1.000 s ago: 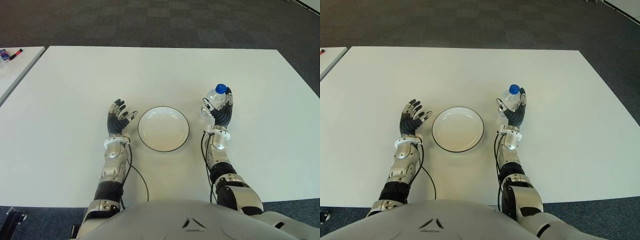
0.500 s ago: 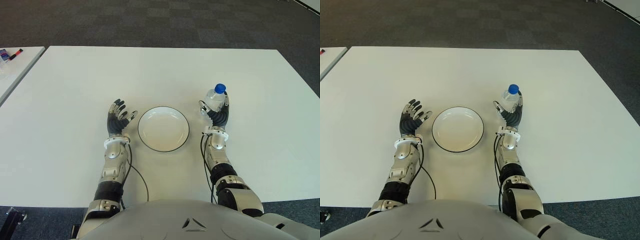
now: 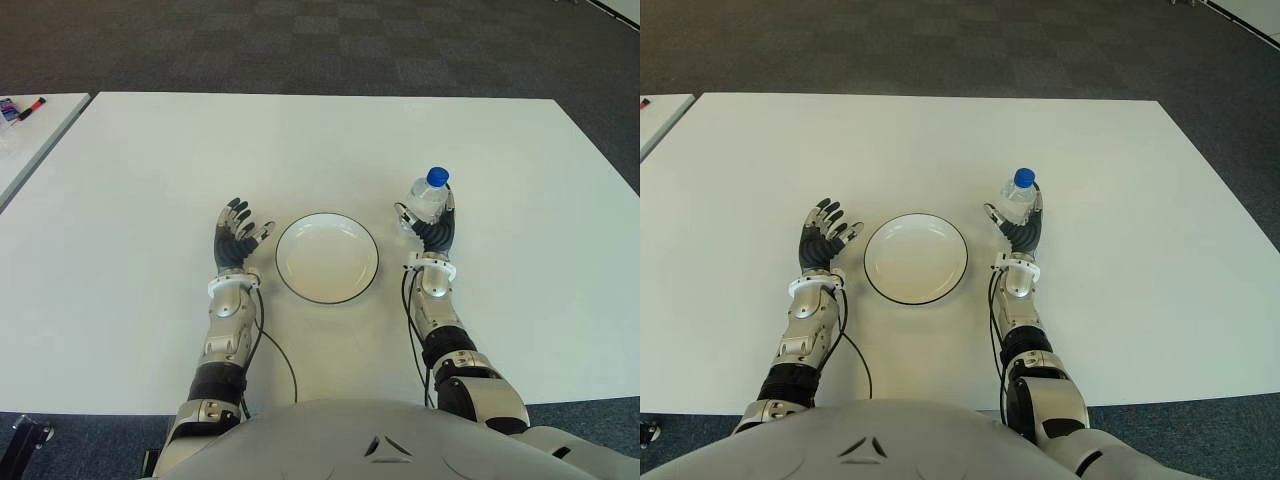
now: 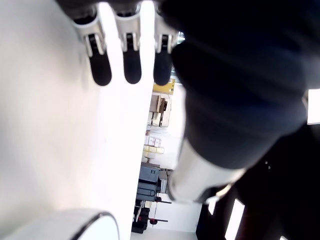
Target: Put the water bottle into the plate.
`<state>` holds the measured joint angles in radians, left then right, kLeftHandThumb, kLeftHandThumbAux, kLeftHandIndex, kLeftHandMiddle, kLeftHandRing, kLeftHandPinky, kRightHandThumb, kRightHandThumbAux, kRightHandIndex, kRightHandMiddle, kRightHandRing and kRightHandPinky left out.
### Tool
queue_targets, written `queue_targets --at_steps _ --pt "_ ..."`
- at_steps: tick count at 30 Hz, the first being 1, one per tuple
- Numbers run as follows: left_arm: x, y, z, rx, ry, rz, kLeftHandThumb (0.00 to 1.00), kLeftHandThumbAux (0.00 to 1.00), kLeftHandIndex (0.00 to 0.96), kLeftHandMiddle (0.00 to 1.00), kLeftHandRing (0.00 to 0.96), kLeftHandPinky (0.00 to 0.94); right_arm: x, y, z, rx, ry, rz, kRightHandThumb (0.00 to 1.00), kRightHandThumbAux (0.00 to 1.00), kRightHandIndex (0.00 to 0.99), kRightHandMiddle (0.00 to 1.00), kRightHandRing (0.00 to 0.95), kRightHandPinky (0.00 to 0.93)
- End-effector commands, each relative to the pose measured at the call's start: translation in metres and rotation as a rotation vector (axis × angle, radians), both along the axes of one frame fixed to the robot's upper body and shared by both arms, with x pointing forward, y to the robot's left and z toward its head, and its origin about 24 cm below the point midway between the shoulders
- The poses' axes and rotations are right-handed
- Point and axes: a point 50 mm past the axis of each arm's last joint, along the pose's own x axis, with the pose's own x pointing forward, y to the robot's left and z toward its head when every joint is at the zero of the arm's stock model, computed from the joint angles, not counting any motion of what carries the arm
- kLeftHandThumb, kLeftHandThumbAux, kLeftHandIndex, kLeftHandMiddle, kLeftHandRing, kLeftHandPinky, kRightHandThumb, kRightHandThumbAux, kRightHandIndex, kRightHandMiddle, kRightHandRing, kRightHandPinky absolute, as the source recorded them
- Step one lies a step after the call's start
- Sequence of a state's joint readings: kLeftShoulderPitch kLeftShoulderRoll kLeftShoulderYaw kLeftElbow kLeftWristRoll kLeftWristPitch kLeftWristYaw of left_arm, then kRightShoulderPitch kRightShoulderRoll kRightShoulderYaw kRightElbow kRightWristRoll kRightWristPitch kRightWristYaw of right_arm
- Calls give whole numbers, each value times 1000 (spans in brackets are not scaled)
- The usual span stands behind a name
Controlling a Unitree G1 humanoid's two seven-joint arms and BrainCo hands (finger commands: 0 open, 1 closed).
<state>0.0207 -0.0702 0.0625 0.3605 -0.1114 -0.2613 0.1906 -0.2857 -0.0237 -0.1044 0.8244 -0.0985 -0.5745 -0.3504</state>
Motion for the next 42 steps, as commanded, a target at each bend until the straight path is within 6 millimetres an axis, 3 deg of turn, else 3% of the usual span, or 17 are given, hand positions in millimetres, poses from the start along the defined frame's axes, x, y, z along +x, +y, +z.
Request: queue_targets --at_steps 1,42 --pt "-4 -9 -7 -46 29 -3 64 998 165 188 173 205 2 0 -5 -40 57 39 0 835 73 51 60 114" --pt "-5 -7 -6 -51 31 0 61 998 159 189 177 205 18 2 -5 -101 118 80 0 774 63 41 39 73"
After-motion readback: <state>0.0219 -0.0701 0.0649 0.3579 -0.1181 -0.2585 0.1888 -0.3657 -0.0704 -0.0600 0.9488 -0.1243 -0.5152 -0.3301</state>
